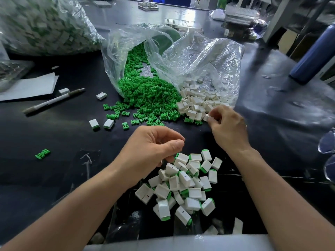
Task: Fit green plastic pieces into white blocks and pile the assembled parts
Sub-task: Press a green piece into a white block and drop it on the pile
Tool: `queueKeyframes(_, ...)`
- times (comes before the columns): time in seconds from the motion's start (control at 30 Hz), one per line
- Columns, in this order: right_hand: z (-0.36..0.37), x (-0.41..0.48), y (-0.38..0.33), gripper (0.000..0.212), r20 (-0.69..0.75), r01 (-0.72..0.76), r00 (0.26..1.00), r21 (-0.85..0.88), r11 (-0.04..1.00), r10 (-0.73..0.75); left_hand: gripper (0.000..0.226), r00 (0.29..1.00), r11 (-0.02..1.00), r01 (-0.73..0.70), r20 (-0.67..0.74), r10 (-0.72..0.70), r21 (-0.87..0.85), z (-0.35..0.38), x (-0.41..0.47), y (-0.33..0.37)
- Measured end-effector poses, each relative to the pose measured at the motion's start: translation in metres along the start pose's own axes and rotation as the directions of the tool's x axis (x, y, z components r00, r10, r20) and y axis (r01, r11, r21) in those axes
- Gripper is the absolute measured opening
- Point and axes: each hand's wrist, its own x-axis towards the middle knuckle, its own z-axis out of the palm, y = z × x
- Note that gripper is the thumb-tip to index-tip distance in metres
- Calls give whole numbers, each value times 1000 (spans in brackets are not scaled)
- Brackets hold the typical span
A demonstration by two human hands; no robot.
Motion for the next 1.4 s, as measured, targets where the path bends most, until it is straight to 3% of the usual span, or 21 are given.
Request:
queueKeyframes(0.13, -7, -16, -26, 16, 148, -27, 988, 477, 878, -49, 22, 985, 1000, -24, -169, 22, -8, -4, 5, -2)
queueKeyframes(0.23, -6, -30, -44, 13, 249, -2, 951, 604, 797, -186, 28, 974, 999, -38, -223, 37, 1, -5, 7, -3)
queueKeyframes(0.33, -2, -39, -52, 9, 299, 6, 919, 642, 767, -258, 19, 974, 999, -32, -225, 28, -14, -5, 8, -3)
queueKeyframes(0.5, 3, -37, -49, 10, 313, 42, 917, 539, 841, -246, 10, 960, 998, -41, -278, 29, -40, -6, 9, -6)
queueKeyframes(0.67, 9, -25, -39, 23, 284, 152, 934, 231, 961, -216, 18, 959, 988, -12, -282, -32, -155, -5, 11, -4)
queueKeyframes(0.83, 15, -15, -48, 42, 269, 273, 920, 79, 959, -284, 21, 962, 990, -33, -274, -7, -139, -7, 11, -4)
queueKeyframes(1.0, 25, -3, -58, 58, 444, 362, 849, -92, 928, -287, 22, 967, 992, -16, -252, -17, -126, -6, 10, -4)
queueKeyframes(1.17, 26, -1, -58, 35, 407, 352, 874, -153, 923, -266, 21, 967, 991, -23, -255, -12, -135, -7, 10, -1)
queueKeyframes(1.4, 15, -11, -45, 18, 219, 303, 932, -28, 953, -290, 17, 978, 989, -5, -207, -25, -146, -5, 8, -1)
